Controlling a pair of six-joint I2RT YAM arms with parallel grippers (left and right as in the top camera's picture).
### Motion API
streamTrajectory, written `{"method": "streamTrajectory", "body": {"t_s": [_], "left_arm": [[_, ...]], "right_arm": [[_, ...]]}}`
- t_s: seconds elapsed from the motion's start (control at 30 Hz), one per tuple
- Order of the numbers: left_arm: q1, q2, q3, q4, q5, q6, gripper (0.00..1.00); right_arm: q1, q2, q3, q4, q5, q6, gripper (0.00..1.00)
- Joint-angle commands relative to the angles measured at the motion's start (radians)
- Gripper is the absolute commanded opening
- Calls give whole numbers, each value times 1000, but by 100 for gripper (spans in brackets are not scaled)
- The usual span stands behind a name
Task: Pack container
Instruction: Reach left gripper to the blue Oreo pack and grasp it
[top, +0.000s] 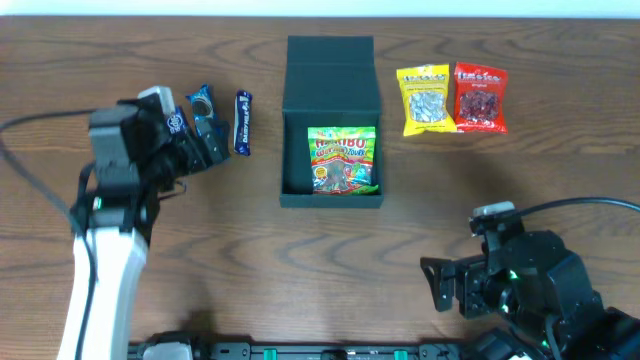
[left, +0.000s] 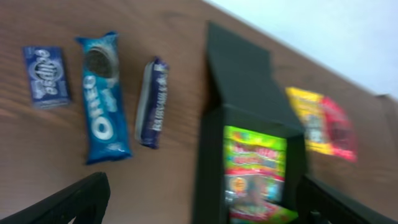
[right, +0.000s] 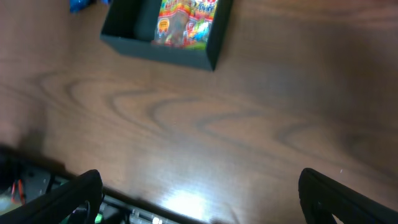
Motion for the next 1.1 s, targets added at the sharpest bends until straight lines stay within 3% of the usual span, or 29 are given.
{"method": "streamTrajectory", "body": {"t_s": [0.0,0.3,0.77,1.07], "left_arm": [[-2,140,80,0,-99,84,96],[3,401,140,131,-187,145,95],[1,467,140,190,-201,122,95],[-24,628,140,214,-201,77,100]], "right_arm": [[6,-3,13,20,46,-16,99],[6,-3,13,66,64,-15,99],[6,-3,13,64,57,-11,99],[6,-3,13,65,57,-11,99]]}}
